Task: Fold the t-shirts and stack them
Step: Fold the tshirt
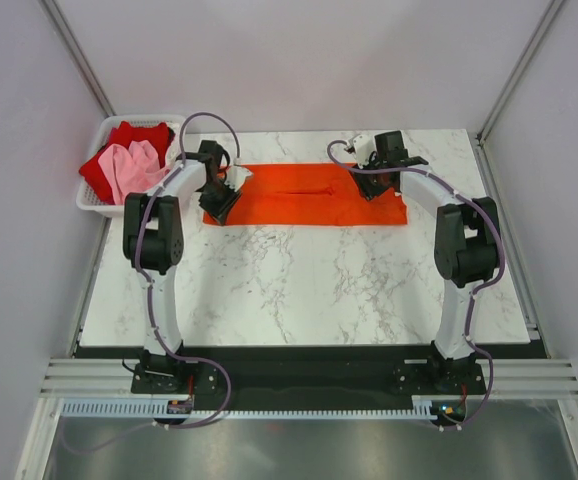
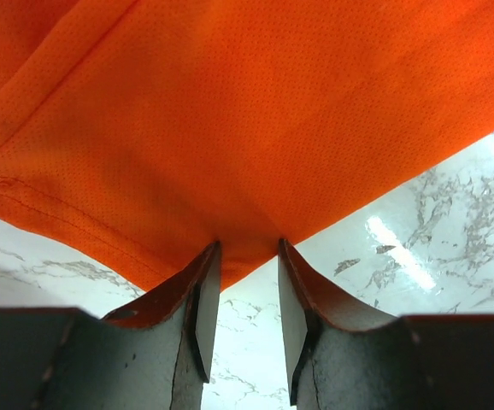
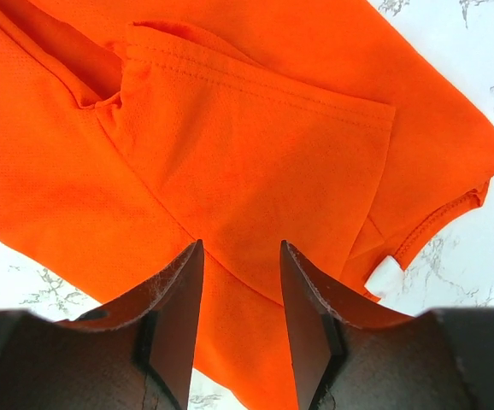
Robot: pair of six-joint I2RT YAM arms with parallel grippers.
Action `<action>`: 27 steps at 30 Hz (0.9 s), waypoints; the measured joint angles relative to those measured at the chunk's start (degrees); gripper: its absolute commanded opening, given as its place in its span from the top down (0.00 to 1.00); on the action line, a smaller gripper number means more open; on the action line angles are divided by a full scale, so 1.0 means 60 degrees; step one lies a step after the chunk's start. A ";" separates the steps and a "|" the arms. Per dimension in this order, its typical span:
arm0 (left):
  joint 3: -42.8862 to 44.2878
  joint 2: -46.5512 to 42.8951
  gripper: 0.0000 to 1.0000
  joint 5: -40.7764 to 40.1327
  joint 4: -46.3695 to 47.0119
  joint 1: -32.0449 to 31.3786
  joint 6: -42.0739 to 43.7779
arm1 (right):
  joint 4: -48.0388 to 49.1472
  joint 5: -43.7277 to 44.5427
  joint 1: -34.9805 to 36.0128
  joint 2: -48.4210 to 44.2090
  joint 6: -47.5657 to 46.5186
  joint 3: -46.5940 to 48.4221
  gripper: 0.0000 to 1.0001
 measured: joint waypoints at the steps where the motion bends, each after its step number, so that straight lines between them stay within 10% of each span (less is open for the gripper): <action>1: -0.0076 -0.0066 0.59 -0.0022 0.0029 0.0000 0.0066 | -0.0015 0.0000 0.0004 0.0007 0.0000 0.0000 0.50; 8: -0.0386 -0.0226 0.55 -0.0262 0.0066 0.0000 0.0459 | -0.0018 -0.0022 0.0004 0.0011 0.0007 0.0000 0.50; 14: -0.0495 -0.0248 0.82 -0.0335 0.0189 -0.0022 0.0594 | -0.0029 -0.0022 0.0004 0.0011 -0.0004 0.0000 0.49; 27: -0.3785 -0.2328 0.85 -0.0758 0.0503 -0.1209 0.1038 | -0.0157 0.0117 -0.0018 0.0080 -0.0084 0.0000 0.48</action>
